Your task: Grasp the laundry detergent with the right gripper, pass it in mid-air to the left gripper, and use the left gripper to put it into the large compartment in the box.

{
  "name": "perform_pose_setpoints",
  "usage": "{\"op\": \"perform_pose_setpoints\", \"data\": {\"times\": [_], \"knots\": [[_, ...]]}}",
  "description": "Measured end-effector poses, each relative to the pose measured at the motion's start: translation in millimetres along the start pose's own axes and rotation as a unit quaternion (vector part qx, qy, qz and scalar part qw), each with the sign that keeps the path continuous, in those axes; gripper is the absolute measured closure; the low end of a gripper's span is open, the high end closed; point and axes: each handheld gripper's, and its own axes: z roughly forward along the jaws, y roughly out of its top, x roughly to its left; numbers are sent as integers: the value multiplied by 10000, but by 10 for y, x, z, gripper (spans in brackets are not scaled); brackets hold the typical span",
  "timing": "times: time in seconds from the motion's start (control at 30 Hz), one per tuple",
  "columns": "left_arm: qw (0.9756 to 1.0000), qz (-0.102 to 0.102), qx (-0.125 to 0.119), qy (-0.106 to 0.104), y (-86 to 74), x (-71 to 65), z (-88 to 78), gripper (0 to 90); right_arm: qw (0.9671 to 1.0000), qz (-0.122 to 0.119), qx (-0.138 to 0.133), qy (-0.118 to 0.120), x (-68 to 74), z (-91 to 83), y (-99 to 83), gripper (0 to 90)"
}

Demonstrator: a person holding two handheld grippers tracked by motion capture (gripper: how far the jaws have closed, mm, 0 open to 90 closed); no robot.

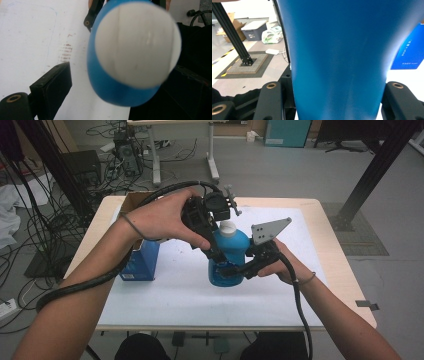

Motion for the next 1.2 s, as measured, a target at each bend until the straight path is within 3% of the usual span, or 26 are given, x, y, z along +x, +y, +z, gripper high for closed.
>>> {"op": "perform_pose_setpoints", "data": {"times": [0.37, 1.2], "knots": [[9999, 120, 36, -37, 79, -31, 59, 89, 10000, -62, -27, 51, 6, 70, 44, 436], [9999, 143, 35, -23, 78, -48, 48, 90, 9999, -107, 33, 87, 22, 78, 60, 436]]}}
